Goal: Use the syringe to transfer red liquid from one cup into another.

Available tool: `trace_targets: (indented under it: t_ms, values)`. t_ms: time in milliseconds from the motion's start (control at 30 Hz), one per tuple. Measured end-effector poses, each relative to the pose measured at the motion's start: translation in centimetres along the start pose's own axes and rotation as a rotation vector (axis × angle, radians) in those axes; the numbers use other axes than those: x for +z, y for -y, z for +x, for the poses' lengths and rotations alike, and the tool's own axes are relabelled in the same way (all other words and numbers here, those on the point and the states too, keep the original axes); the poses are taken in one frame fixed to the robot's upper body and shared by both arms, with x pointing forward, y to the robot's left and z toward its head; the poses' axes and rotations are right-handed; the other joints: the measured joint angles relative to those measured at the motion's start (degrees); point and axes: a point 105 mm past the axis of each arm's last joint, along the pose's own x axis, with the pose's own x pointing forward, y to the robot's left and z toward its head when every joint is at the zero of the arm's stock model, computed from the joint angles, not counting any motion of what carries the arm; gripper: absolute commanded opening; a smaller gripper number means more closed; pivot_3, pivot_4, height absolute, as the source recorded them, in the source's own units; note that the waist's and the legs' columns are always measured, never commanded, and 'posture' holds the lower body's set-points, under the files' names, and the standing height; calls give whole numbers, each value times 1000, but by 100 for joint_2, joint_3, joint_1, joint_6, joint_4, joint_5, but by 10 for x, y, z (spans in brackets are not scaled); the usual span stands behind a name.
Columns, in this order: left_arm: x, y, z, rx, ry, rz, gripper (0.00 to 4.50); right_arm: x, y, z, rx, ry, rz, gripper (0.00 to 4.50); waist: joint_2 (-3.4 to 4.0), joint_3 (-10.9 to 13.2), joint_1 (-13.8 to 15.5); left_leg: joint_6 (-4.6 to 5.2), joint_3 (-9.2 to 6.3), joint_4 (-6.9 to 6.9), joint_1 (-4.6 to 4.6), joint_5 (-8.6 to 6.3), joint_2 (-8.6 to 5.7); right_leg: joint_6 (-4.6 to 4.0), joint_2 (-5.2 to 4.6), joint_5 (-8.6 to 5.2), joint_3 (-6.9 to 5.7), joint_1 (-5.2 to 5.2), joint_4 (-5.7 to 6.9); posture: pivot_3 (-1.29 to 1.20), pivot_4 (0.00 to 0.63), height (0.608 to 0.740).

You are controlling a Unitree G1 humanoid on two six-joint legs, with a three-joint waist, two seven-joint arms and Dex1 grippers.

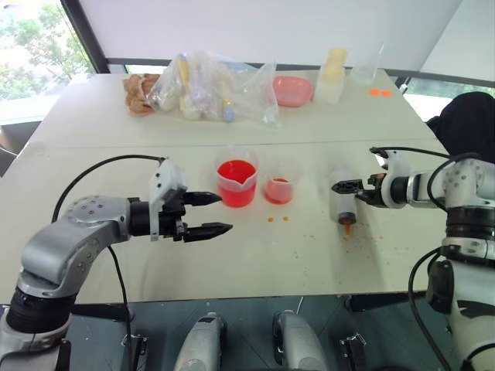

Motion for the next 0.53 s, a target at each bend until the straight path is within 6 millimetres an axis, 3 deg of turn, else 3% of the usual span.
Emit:
trace_targets:
  t_ms: [167,367,533]
  values:
    - [3,-17,-19,117,11,-21,3645,-11,-3,-30,91,71,-226,4456,4,2,16,9,-3,0,-2,-6,0,5,-2,-2,-4,0,-3,0,150,740]
    - [11,-32,-45,217,73,-89,3645,-26,-17,-67,245,155,-292,4456,3,2,-6,10,-3,0,4,-6,4,4,0,-3,-2,1,-1,0,150,740]
    - [-8,-41,-71,345,84,-191,3645,-41,-14,-88,258,234,-368,4456,3,2,15,10,-2,0,3,-7,6,4,-1,-3,-2,4,-5,0,150,740]
